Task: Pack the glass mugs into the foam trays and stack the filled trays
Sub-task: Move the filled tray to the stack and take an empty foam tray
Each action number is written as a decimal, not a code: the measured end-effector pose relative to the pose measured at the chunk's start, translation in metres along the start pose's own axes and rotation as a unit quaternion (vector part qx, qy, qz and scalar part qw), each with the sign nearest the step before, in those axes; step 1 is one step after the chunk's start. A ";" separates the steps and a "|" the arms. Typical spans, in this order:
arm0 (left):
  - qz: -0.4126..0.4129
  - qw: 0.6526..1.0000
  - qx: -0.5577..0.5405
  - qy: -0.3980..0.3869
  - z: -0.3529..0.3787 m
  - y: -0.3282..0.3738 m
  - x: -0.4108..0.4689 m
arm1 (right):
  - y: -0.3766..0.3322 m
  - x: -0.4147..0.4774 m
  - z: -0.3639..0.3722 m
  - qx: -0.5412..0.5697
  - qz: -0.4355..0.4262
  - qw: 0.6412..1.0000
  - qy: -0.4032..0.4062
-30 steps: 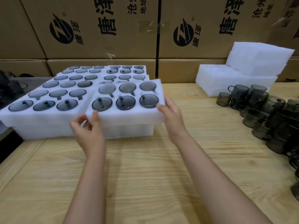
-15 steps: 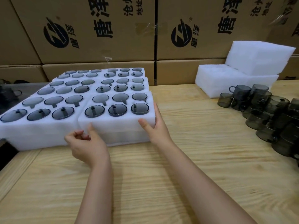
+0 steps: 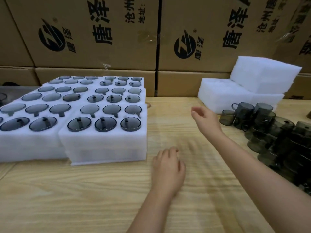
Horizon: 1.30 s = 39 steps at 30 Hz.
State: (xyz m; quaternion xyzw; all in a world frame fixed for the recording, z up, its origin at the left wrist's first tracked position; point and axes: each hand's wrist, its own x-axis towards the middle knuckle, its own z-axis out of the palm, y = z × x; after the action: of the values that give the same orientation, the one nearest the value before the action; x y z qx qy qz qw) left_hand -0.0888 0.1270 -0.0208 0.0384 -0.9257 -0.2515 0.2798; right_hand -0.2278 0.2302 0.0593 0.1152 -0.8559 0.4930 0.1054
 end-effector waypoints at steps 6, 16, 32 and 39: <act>0.034 0.993 0.091 -0.061 0.008 -0.004 0.004 | 0.018 0.097 -0.025 -0.262 0.003 0.964 0.043; 0.067 0.994 0.090 0.012 0.016 -0.010 0.009 | 0.069 0.175 -0.050 -0.449 0.101 0.883 -0.085; 0.014 0.996 0.054 -0.066 0.008 -0.007 0.009 | 0.008 0.094 -0.039 -0.190 -0.093 0.970 0.116; -0.092 0.973 -0.210 -0.034 -0.011 -0.004 0.004 | -0.011 -0.067 -0.042 0.022 -0.139 0.968 0.206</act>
State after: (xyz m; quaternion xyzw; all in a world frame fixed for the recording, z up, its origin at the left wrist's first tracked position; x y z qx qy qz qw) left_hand -0.0866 0.1183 -0.0129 0.0558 -0.8538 -0.4660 0.2255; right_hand -0.1580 0.2680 0.0693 0.1314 -0.7806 0.5050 0.3442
